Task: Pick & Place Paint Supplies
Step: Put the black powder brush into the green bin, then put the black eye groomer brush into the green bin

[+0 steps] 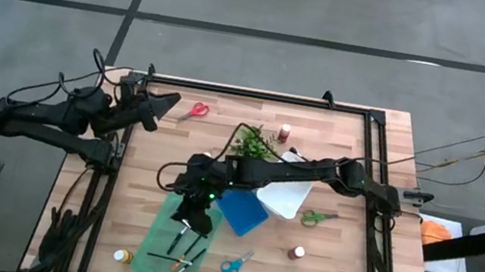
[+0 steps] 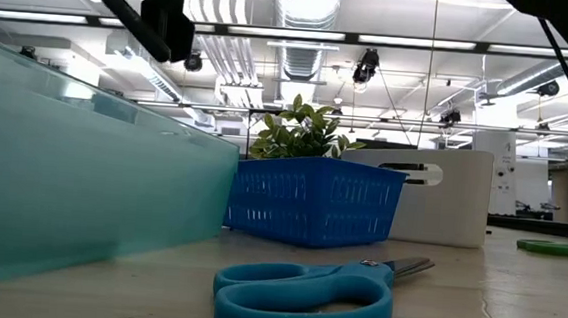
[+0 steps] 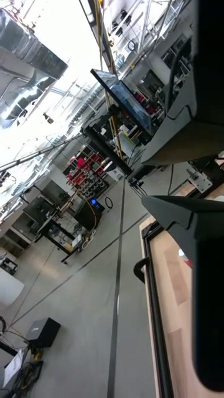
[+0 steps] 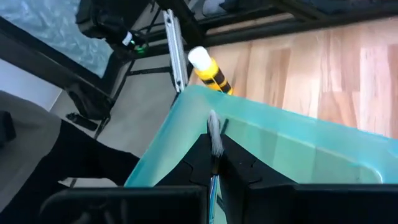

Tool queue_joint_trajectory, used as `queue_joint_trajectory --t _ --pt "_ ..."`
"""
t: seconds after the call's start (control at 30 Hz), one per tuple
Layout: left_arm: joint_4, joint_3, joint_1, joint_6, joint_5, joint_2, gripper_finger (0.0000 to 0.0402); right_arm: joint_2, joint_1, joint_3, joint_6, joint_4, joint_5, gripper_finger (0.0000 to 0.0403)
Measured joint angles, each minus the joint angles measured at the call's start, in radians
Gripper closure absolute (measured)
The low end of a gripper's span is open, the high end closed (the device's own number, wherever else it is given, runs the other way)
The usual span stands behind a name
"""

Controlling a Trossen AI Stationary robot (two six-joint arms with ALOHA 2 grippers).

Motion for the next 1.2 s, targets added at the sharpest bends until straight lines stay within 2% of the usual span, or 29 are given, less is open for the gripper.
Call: queue_joint_trajectory --t 0.37,0.77,0.87,1.0,1.2 --pt "0.005 0.0 0.007 0.016 0.0 0.0 0.0302 -0.008 0.0 -0.002 -0.03 -0.024 0.001 0.0388" --pt "0.005 0.0 0.007 0.026 0.0 0.0 0.0302 -0.008 0.0 -0.004 -0.013 -0.025 0.001 0.026" --pt "0.005 0.0 0.007 0.026 0.0 0.0 0.0302 -0.012 0.0 -0.004 -0.013 -0.045 0.001 0.0238" --pt "0.005 0.0 0.007 0.026 0.0 0.0 0.0302 -0.036 -0.006 -0.004 -0.034 -0.155 0.003 0.0226" --pt "0.005 0.0 0.01 0.026 0.0 0.0 0.0302 -0.119 -0.025 -0.004 -0.127 -0.318 0.162 0.0225"
